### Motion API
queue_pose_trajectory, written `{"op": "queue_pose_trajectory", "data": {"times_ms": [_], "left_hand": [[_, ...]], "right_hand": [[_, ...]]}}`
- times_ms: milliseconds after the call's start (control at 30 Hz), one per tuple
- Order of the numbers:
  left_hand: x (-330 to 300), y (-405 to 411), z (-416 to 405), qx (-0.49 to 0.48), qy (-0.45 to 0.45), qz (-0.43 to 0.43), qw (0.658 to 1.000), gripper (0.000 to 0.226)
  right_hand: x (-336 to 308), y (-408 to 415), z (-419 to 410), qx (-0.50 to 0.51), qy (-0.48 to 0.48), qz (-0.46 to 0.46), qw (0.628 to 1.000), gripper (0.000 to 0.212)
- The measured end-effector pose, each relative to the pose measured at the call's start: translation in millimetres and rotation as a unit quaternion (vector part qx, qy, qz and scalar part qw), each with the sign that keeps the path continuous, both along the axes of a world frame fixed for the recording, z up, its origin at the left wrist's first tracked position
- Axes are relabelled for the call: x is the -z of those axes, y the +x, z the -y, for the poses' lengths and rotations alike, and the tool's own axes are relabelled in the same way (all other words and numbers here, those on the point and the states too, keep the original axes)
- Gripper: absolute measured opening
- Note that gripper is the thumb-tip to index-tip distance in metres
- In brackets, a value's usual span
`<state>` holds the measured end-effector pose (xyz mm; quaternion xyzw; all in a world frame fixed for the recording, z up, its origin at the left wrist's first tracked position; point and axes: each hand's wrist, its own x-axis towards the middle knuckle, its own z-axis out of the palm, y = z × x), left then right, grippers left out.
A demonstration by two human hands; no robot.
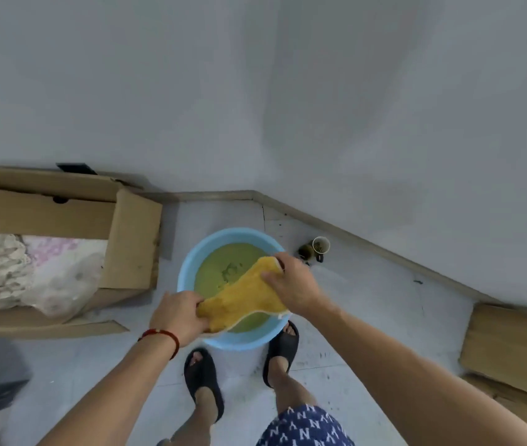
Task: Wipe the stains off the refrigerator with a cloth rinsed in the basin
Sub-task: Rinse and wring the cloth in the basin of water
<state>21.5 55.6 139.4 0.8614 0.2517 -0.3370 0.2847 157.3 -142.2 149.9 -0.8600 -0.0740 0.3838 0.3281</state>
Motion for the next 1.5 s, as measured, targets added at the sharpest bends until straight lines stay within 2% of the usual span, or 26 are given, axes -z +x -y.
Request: {"op": "queue_pose_trajectory", "data": {"times_ms": [67,100,167,233,333,400,467,533,667,733,767,833,867,933,967,1033,1067,1100,1133,1167,1200,1233,1300,1400,1467,1500], "left_hand": [[50,7,-2,0.038,0.039,-0.042,0.998,0.018],[73,11,-4,0.052,0.023,-0.063,0.996,0.018],[128,15,-8,-0.041,-0.063,-0.056,0.996,0.019],[175,20,-13,-0.163,-0.148,-0.033,0.975,0.019],[266,24,-21,-0.267,-0.181,-0.031,0.946,0.032],[331,22,-19,-0.295,-0.141,-0.033,0.945,0.046],[375,23,-8,-0.249,-0.028,-0.06,0.966,0.06],[408,29,16,-0.252,0.051,-0.065,0.964,0.055],[438,48,53,-0.42,0.089,-0.049,0.902,0.041],[454,52,61,-0.448,0.098,-0.007,0.888,0.044],[459,51,60,-0.452,0.087,0.021,0.887,0.046],[467,50,62,-0.454,0.02,0.05,0.89,0.046],[464,53,60,-0.467,-0.025,0.04,0.883,0.044],[454,59,59,-0.535,-0.109,0.002,0.838,0.04],[450,60,58,-0.562,-0.134,-0.001,0.816,0.033],[436,69,55,-0.548,-0.159,0.027,0.821,0.019],[431,71,55,-0.537,-0.171,0.028,0.825,0.02],[427,72,56,-0.523,-0.18,0.027,0.833,0.024],[422,73,57,-0.493,-0.164,0.023,0.854,0.027],[423,71,58,-0.445,-0.12,0.031,0.887,0.025],[422,69,59,-0.389,-0.049,0.046,0.919,0.02],[423,63,59,-0.353,0.013,0.066,0.933,0.016],[425,54,56,-0.353,0.089,0.091,0.927,0.025],[427,48,61,-0.397,0.168,0.031,0.902,0.037],[419,55,72,-0.447,0.143,-0.034,0.883,0.041],[419,60,76,-0.492,0.104,-0.065,0.862,0.043]], "right_hand": [[55,14,-1,-0.022,-0.028,-0.022,0.999,0.029],[84,21,1,-0.006,-0.038,-0.04,0.998,0.023],[142,27,2,0.031,-0.049,-0.068,0.996,0.026],[192,32,5,0.058,-0.054,-0.069,0.994,0.027],[283,31,3,0.05,-0.077,-0.042,0.995,0.026],[339,25,3,0.026,-0.104,-0.015,0.994,0.027],[375,16,0,-0.067,-0.171,0.043,0.982,0.043],[407,0,-11,-0.151,-0.199,0.078,0.965,0.055],[443,-16,-35,-0.099,-0.252,0.062,0.961,0.063],[454,-25,-47,-0.068,-0.288,0.094,0.951,0.059],[457,-30,-55,-0.043,-0.267,0.079,0.959,0.053],[461,-39,-67,0.025,-0.144,-0.009,0.989,0.039],[459,-42,-73,0.095,-0.054,-0.081,0.991,0.035],[449,-41,-77,0.261,0.063,-0.226,0.936,0.022],[445,-39,-76,0.299,0.073,-0.249,0.918,0.011],[443,-34,-73,0.294,0.077,-0.198,0.932,0.022],[445,-32,-71,0.269,0.071,-0.157,0.948,0.03],[447,-30,-68,0.211,0.041,-0.109,0.971,0.039],[447,-26,-66,0.109,0.002,-0.052,0.993,0.048],[447,-23,-62,-0.019,-0.055,0.018,0.998,0.05],[449,-20,-55,-0.12,-0.095,0.074,0.986,0.046],[449,-15,-47,-0.167,-0.112,0.117,0.973,0.04],[452,-9,-36,-0.158,-0.147,0.187,0.958,0.036],[463,-22,-30,-0.039,-0.289,0.242,0.925,0.043],[465,-40,-39,0.031,-0.292,0.197,0.935,0.047],[463,-45,-46,0.076,-0.247,0.134,0.957,0.047]]}}
